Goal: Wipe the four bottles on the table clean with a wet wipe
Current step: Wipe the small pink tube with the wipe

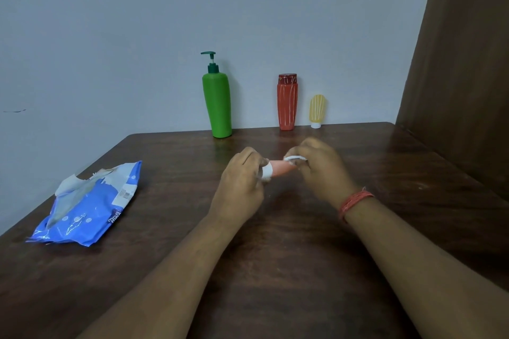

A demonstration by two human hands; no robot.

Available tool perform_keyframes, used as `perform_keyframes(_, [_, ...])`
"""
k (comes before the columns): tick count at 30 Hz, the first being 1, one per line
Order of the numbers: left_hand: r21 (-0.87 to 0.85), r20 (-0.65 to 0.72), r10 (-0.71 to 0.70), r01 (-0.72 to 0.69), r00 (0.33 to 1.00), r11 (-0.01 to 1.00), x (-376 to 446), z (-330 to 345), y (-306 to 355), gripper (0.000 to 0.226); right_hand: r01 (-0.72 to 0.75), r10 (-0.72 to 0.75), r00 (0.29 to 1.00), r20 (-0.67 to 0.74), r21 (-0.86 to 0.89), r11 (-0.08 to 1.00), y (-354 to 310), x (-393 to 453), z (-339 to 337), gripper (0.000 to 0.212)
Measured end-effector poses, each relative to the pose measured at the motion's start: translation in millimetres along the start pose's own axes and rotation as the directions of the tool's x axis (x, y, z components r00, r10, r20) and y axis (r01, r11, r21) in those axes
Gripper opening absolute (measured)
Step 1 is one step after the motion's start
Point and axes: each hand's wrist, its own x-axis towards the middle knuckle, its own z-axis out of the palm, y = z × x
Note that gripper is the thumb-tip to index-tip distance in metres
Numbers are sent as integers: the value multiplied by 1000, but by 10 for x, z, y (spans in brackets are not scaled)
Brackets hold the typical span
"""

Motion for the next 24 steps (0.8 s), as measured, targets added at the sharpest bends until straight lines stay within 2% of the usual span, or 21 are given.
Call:
perform_keyframes(2, [-7,0,-8,8,1000,1000,0,2,-15,26,130,-132,991,17,66,989,-173,-56,36,21])
perform_keyframes(4, [-7,1,-18,19,1000,1000,-4,-5,-30,24,170,-172,985,30,44,984,-206,-43,77,21])
perform_keyframes(6, [-3,6,-36,36,999,999,-16,-15,-27,27,101,-101,995,9,-27,994,-88,13,86,24])
perform_keyframes(9, [-23,4,-88,88,996,996,-12,-24,-8,29,-113,112,993,-22,-42,993,139,22,26,22])
perform_keyframes(13, [-75,1,-214,213,977,974,1,-23,25,29,-222,237,963,-125,126,967,187,8,44,20])
perform_keyframes(16, [-112,-13,-272,268,962,957,-2,-52,33,31,-222,281,932,-228,254,941,74,-7,107,17])
perform_keyframes(20, [-125,-19,-269,265,963,956,-15,-43,35,33,-87,136,957,-257,191,978,-74,-49,189,21])
perform_keyframes(22, [-155,-48,-248,238,968,959,-20,-15,34,31,92,-61,978,-201,145,985,-178,-78,230,20])
perform_keyframes(24, [-175,-67,-240,226,968,958,-17,4,8,30,257,-248,963,-110,80,963,-255,-95,256,23])
